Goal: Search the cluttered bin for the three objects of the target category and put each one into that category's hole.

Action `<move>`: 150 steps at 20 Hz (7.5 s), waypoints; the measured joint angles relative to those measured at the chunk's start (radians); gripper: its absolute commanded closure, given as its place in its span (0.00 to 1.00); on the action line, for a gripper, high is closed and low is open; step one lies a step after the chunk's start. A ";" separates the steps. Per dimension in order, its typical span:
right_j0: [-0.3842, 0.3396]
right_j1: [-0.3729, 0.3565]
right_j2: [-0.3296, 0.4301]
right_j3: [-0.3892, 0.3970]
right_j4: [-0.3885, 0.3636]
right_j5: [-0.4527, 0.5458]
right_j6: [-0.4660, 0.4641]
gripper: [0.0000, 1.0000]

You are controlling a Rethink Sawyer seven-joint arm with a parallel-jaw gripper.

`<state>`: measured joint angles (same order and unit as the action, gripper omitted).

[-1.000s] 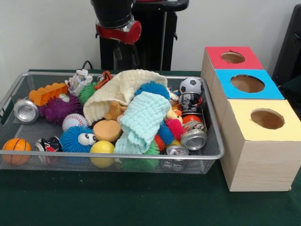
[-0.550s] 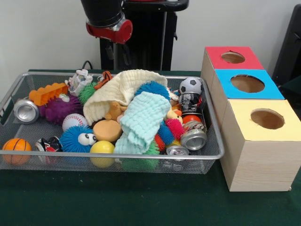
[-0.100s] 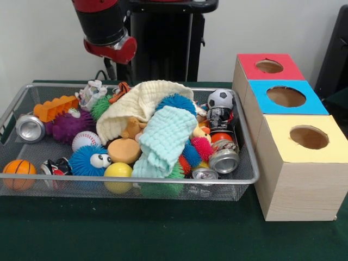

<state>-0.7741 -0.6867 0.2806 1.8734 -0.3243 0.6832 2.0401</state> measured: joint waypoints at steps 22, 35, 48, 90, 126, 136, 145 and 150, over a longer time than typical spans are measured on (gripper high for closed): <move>-0.178 0.040 0.001 -0.029 -0.186 0.000 0.000 0.00; -0.197 0.064 0.004 -0.079 -0.224 0.000 0.000 0.00; -0.186 0.065 0.024 -0.078 -0.225 0.000 0.000 1.00; -0.086 -0.121 0.167 -0.180 0.046 0.250 0.000 1.00; 0.035 0.076 0.156 -0.515 0.034 0.286 0.000 0.00; 0.007 0.075 0.151 -0.490 0.029 0.224 0.000 0.00; -0.087 0.075 0.150 -0.430 -0.043 0.159 0.000 0.00; -0.137 0.077 0.149 -0.390 -0.100 0.110 0.000 0.00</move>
<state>-0.9108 -0.6098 0.4293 1.4833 -0.4242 0.7930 2.0399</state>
